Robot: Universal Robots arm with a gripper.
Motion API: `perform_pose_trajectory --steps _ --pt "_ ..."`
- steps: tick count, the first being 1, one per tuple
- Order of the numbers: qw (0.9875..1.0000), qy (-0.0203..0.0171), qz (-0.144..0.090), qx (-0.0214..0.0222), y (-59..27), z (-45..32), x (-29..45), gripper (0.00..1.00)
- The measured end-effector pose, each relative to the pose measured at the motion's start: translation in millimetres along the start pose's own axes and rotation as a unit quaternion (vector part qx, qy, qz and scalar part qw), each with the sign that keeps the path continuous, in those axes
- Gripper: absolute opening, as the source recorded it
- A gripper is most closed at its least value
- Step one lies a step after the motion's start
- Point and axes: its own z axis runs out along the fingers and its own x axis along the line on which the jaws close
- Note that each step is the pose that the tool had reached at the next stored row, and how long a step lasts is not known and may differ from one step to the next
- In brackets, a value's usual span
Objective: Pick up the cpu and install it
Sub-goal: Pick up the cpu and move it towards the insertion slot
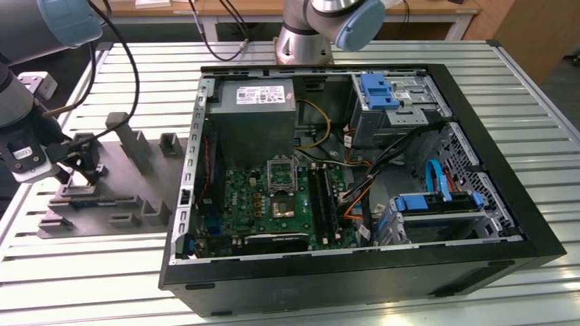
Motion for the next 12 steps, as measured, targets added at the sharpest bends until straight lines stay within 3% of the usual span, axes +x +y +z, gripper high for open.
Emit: perform_pose_trajectory --steps 12 --pt "1.0000 -0.0004 0.000 -0.0001 0.0 0.9 0.1 0.55"
